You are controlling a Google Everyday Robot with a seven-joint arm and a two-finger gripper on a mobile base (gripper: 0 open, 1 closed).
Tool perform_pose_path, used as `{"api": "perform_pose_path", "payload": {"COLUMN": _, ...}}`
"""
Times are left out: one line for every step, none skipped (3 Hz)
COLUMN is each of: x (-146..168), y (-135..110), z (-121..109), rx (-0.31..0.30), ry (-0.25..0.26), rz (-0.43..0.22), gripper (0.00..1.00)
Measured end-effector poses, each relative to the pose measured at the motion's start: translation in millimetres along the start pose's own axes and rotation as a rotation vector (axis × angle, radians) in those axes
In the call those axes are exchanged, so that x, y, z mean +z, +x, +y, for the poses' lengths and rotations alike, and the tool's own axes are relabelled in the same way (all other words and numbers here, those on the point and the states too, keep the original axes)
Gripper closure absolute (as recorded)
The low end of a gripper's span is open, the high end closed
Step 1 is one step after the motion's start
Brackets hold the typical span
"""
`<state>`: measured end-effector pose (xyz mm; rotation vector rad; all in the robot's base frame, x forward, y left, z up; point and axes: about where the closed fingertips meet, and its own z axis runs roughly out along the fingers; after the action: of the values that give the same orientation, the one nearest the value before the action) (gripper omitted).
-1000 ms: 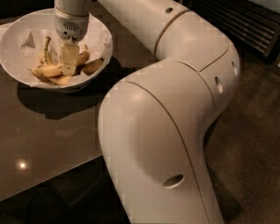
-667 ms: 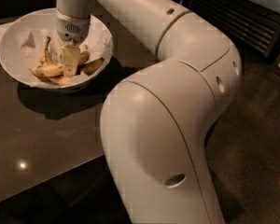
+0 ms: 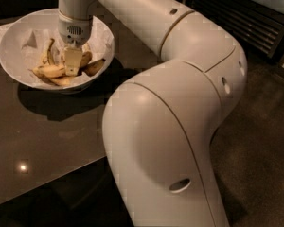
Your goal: Pick banana from white bowl
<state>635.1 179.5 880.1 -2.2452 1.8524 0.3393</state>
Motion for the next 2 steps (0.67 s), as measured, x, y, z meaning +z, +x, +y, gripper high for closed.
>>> {"api": "perform_pose_path", "payload": {"x": -6.9, "y": 13.3, "z": 1.7, "rx": 0.022, "ry": 0.027, "rz": 0.031, "gripper": 1.00}}
{"api": "perform_pose_path", "payload": {"x": -7.7, "y": 10.0, "z": -0.3, "rx": 0.017, "ry": 0.044, "rz": 0.013, "gripper": 1.00}}
